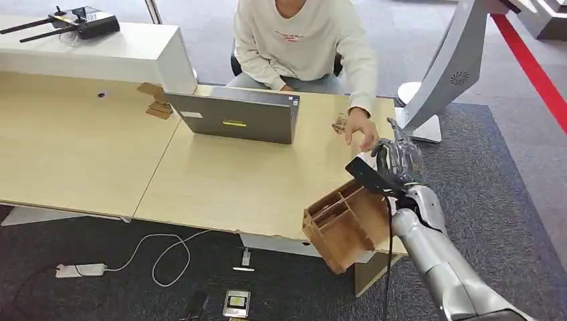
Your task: Pass the card to the sensor for recognition and then transmit it.
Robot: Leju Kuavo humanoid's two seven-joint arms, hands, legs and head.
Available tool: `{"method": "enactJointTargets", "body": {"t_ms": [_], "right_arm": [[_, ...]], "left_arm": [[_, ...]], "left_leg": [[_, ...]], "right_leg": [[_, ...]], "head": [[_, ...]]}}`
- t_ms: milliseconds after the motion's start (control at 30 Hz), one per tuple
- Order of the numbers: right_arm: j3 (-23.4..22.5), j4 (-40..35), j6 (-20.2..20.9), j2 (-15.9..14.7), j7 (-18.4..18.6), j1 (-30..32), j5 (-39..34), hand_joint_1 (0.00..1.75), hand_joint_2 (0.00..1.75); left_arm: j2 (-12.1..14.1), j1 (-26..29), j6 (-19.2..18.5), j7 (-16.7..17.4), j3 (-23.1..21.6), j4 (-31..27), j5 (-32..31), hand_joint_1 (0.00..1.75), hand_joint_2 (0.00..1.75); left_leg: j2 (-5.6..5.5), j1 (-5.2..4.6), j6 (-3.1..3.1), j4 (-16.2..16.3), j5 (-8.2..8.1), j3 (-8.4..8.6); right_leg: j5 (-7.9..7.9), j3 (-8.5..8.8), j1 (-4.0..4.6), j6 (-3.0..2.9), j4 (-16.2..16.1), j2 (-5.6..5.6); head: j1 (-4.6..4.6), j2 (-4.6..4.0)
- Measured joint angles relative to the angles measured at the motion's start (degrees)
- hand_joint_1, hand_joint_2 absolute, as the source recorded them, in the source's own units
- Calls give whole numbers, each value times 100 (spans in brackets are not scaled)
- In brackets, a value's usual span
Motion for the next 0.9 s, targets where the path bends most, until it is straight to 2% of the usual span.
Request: {"method": "enactJointTargets", "body": {"t_ms": [600,900], "right_arm": [[-140,-186,9,142,-68,-426,98,175,175],[-192,-184,-35,236,-39,-627,197,175,175]], "left_arm": [[33,-39,-138,-74,-70,0,-2,0,0],[83,-18,-120,-300,-179,0,-2,0,0]], "left_leg": [[0,0,0,0,0,0],[0,0,-1,0,0,0]], "right_leg": [[0,0,0,-1,1,0],[0,0,0,-1,1,0]], "head": [[0,0],[0,0]]}}
